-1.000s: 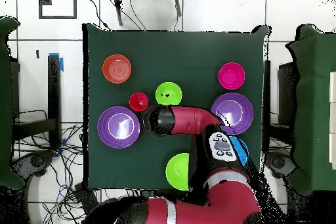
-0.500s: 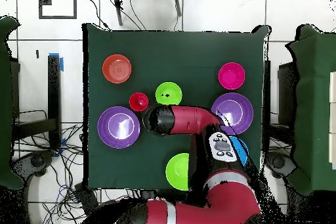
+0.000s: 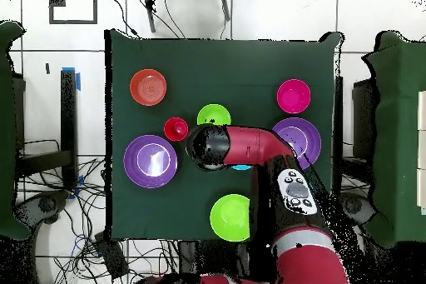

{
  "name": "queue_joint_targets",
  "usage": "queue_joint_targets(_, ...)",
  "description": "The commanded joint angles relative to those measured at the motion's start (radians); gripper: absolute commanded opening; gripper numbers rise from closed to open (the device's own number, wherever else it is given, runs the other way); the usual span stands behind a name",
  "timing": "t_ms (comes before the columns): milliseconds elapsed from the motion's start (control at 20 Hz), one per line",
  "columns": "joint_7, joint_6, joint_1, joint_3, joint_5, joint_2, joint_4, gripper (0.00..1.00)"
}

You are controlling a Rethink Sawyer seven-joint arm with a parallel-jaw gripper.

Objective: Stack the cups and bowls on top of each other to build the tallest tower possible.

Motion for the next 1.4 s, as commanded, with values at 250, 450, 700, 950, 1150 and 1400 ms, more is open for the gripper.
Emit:
queue_joint_targets(250,-0.12,0.22,-0.038,0.145,-0.027,-0.043,-0.127,0.0)
queue_joint_targets(450,-0.12,0.251,-0.049,0.161,-0.031,-0.012,-0.187,0.0)
queue_joint_targets(700,-0.107,0.317,-0.019,0.166,-0.046,0.061,-0.315,0.0)
queue_joint_targets(950,-0.125,0.372,0.019,0.156,-0.093,0.126,-0.458,0.0)
queue_joint_targets(1150,-0.173,0.381,0.015,0.167,-0.107,0.168,-0.53,0.0)
queue_joint_targets(1400,-0.243,0.353,-0.012,0.186,-0.13,0.237,-0.596,0.0)
